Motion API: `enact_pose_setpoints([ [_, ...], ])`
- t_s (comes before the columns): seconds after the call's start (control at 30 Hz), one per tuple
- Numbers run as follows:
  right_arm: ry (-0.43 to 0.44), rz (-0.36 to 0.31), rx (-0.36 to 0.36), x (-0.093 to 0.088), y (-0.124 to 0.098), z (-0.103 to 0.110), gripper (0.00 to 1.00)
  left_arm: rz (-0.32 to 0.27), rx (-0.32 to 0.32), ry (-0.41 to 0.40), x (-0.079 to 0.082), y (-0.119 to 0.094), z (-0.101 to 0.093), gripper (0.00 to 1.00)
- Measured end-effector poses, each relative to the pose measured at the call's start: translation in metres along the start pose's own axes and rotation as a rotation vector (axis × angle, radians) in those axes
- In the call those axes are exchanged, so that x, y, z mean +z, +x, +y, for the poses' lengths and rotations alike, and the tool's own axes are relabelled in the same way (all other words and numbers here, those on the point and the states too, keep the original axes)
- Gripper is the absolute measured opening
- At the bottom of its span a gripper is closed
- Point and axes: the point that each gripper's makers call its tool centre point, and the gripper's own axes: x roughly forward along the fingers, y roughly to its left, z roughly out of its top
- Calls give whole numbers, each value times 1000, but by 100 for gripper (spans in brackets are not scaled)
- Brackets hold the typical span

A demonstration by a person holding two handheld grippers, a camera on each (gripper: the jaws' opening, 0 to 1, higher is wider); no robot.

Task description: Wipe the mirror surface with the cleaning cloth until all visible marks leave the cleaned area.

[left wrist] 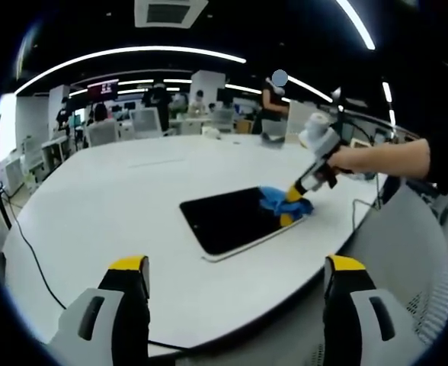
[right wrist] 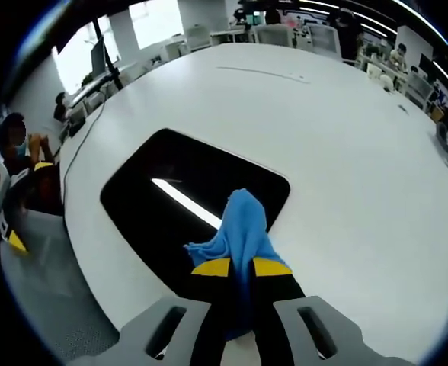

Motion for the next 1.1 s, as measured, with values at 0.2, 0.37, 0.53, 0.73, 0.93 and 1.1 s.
enact_pose_setpoints([
  [0.2, 2, 7, 13, -5, -3, 4, 4, 4, 1, -4, -1, 0, 0, 95],
  [0.37, -4, 10, 17, -8, -4, 7, 4, 6, -1, -6, -1, 0, 0, 93],
  [0.53, -4, 12, 15, -9, -5, 8, 4, 17, -2, -10, -3, 0, 0, 91],
  [0.73, -6, 20, 10, -9, -5, 9, 4, 22, 0, -12, -4, 0, 0, 91],
  [0.93, -19, 35, -6, -8, -4, 11, 4, 24, 3, -14, -4, 0, 1, 91],
  [1.1, -23, 36, 0, -5, -2, 16, 4, 24, 3, -15, -4, 0, 1, 91],
])
